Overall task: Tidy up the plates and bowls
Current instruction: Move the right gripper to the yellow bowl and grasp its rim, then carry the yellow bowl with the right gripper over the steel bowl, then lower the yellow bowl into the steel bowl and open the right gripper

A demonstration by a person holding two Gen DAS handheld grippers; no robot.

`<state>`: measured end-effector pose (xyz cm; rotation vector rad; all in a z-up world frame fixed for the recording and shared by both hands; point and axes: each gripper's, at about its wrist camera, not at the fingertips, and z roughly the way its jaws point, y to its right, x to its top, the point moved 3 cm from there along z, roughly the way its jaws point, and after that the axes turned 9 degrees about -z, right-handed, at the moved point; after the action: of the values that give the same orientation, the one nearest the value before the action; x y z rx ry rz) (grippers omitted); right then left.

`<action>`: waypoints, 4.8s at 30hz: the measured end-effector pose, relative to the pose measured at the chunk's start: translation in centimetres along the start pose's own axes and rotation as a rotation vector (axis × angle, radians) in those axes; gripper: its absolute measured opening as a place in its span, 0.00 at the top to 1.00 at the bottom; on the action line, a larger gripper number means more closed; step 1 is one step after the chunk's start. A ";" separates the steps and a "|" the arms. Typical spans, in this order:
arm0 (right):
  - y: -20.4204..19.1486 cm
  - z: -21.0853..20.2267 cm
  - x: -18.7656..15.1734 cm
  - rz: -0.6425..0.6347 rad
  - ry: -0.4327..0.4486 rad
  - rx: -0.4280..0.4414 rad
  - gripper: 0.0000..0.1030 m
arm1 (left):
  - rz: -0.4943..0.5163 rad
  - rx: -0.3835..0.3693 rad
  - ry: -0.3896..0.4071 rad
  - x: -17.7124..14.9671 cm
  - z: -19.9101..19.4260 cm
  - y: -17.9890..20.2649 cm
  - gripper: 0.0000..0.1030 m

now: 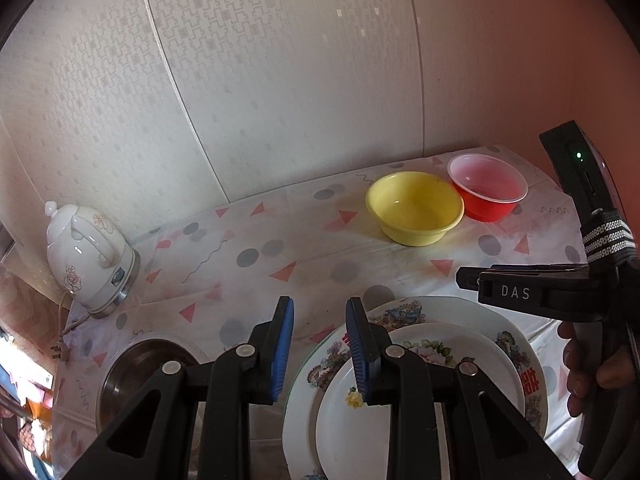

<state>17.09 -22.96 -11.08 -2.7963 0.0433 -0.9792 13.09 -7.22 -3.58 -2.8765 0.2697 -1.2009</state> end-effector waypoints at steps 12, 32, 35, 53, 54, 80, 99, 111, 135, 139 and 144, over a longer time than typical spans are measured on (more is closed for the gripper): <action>2.2 0.7 2.8 0.092 0.015 0.025 0.62 | -0.024 -0.005 -0.071 0.8 3.8 -0.4 0.73; 3.8 1.4 5.1 0.234 0.017 0.100 0.62 | -0.290 -0.230 -0.209 8.0 11.3 -0.9 0.73; 3.6 2.0 5.7 0.243 0.018 0.099 0.62 | -0.288 -0.247 -0.235 8.6 12.9 -0.2 0.72; 0.5 4.0 6.7 0.096 -0.048 0.066 0.81 | -0.298 -0.311 -0.328 7.7 15.9 0.8 0.88; 0.0 4.0 6.6 0.084 -0.052 0.071 0.81 | -0.293 -0.299 -0.330 7.5 15.8 0.7 0.88; -6.2 2.4 5.0 -0.092 -0.048 0.095 0.89 | -0.388 -0.189 -0.268 2.7 10.3 -5.9 0.86; -12.5 -0.5 3.2 -0.181 -0.028 0.240 0.89 | -0.521 -0.165 -0.157 -0.2 2.0 -12.1 0.86; -19.6 -0.4 0.3 -0.293 -0.076 0.352 0.88 | -0.606 -0.072 -0.109 -3.8 -2.7 -18.0 0.86; -25.5 1.2 -4.0 -0.467 -0.159 0.338 0.86 | -0.701 0.019 -0.152 -9.5 -3.5 -22.0 0.86; -25.8 1.3 -4.2 -0.504 -0.151 0.309 0.86 | -0.704 0.020 -0.173 -9.9 -3.0 -22.0 0.86; -26.7 1.5 -4.6 -0.583 -0.134 0.247 0.86 | -0.708 0.034 -0.201 -10.3 -2.1 -22.0 0.86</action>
<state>13.57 3.92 -10.28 -2.6700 -0.8873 -0.8181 7.85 16.30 -7.65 -3.1142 -0.8233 -0.9128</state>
